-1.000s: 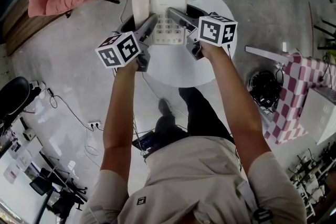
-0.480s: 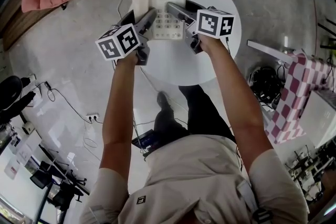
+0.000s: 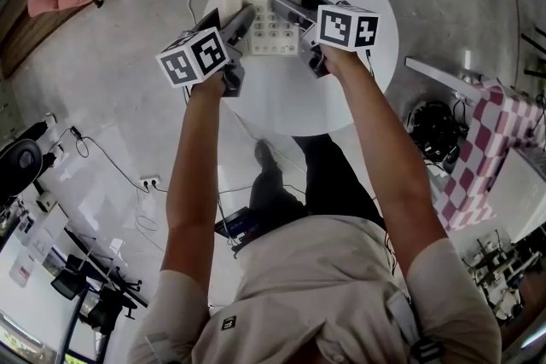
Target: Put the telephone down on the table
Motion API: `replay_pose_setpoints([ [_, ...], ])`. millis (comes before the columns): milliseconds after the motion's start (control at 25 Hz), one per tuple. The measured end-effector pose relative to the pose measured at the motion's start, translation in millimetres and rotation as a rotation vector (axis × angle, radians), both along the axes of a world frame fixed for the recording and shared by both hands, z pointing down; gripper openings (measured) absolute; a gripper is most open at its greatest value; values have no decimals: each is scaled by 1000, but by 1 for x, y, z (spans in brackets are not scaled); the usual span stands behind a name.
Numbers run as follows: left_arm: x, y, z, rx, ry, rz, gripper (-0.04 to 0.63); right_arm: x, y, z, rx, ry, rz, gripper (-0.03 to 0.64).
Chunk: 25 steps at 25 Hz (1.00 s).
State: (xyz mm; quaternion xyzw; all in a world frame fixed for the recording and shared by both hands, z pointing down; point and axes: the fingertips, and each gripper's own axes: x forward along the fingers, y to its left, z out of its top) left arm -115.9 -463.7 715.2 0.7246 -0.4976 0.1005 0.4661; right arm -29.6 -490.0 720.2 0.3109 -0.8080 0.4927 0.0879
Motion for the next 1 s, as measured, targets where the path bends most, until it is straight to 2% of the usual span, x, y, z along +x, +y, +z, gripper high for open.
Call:
replay_pose_setpoints([
  [320, -2, -5, 14, -22, 2, -12, 324, 0, -6, 14, 0, 54, -12, 262],
  [480, 1, -3, 23, -44, 23, -6, 322, 3, -7, 21, 10, 127, -22, 267],
  [840, 1, -7, 33, -59, 26, -19, 319, -1, -9, 33, -9, 134, -5, 278],
  [1000, 3, -7, 33, -48, 7, -4, 319, 3, -9, 37, 7, 174, -3, 279],
])
